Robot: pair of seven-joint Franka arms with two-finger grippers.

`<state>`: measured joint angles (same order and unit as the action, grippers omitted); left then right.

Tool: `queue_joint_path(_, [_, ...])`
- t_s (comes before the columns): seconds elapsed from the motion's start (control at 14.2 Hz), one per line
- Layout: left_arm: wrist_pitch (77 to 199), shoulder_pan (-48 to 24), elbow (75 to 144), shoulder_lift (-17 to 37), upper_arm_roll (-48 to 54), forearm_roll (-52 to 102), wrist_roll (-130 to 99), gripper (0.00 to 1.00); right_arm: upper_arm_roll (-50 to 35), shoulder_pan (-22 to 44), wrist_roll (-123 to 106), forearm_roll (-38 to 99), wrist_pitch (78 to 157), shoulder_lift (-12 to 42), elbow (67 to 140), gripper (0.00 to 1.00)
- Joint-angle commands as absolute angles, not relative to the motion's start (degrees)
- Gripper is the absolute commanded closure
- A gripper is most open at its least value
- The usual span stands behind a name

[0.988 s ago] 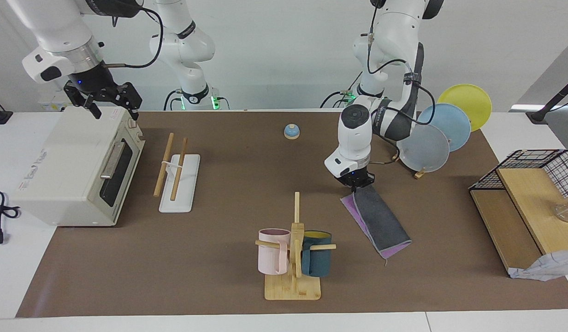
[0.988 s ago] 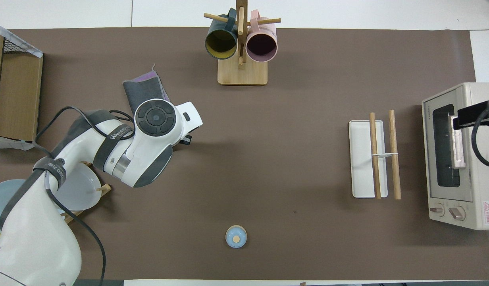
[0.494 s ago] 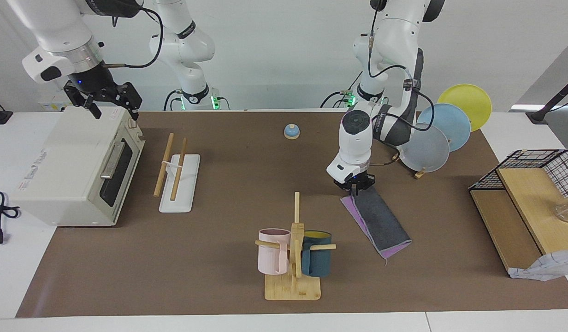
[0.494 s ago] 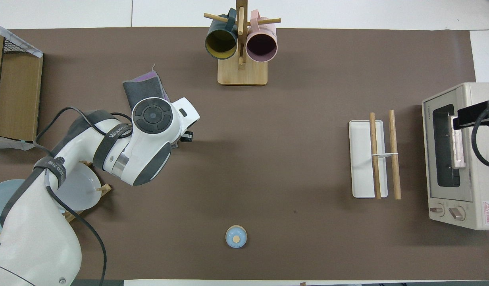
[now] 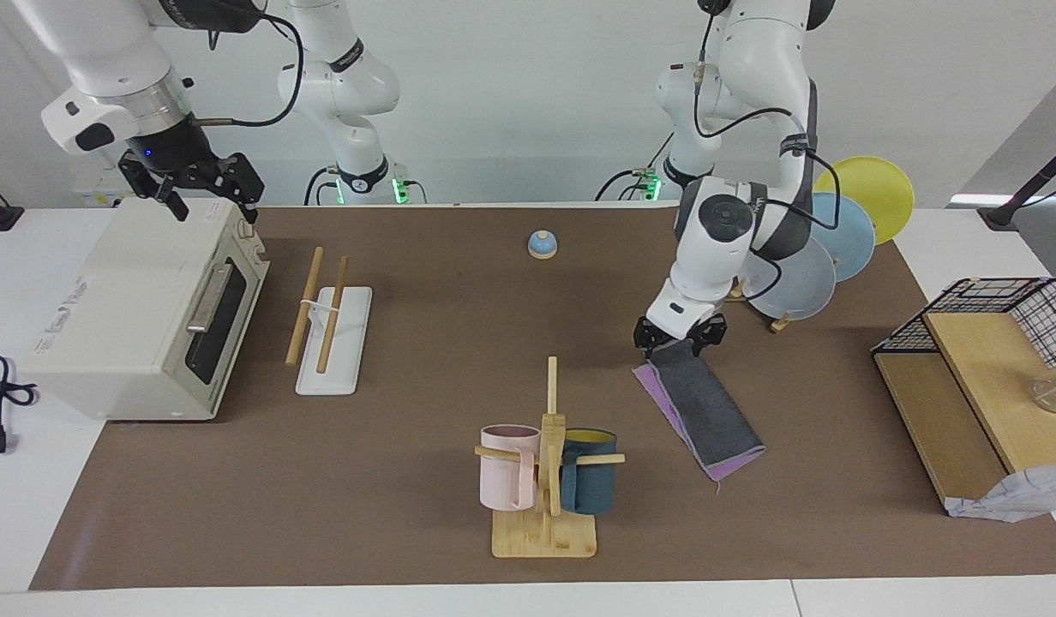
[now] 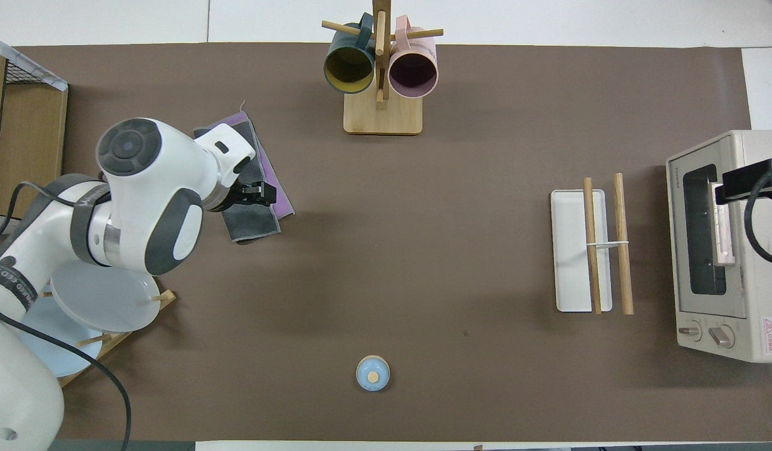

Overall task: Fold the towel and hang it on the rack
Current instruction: 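Carry the hanging towel toward the table center with the left gripper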

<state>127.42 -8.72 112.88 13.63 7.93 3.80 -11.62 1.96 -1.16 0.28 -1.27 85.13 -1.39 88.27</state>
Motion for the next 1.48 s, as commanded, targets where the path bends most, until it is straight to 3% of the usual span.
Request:
queue_joint_path(0.0, [130.93, -4.49, 117.4, 12.13, 8.26, 13.84, -3.37, 0.0, 1.76, -1.76, -0.53, -0.09, 85.17, -2.2, 89.03, 0.0])
queue_joint_path(0.21, [137.01, -2.99, 122.86, 11.51, 8.26, 23.52, 2.19, 0.0, 1.76, -1.76, -0.53, -0.09, 85.17, -2.37, 89.03, 0.0])
queue_joint_path(0.78, [137.11, -2.9, 124.63, 11.95, 8.26, 27.07, 2.9, 0.16, 1.76, -1.76, -0.53, -0.09, 85.08, -2.37, 88.95, 0.0])
queue_joint_path(0.99, [137.2, -2.9, 124.8, 12.22, 8.17, 28.2, 2.9, 0.31, 1.76, -1.76, -0.53, -0.09, 85.34, -2.37, 89.03, 0.0])
queue_joint_path(1.13, [137.63, -2.9, 124.8, 12.39, 8.17, 28.39, 2.99, 0.35, 1.76, -1.76, -0.53, -0.09, 85.25, -2.37, 89.03, 0.0])
queue_joint_path(1.41, [137.64, -2.73, 124.72, 12.74, 8.17, 28.39, 2.99, 0.66, 1.76, -1.93, -0.62, -0.09, 84.99, -2.37, 89.03, 0.0])
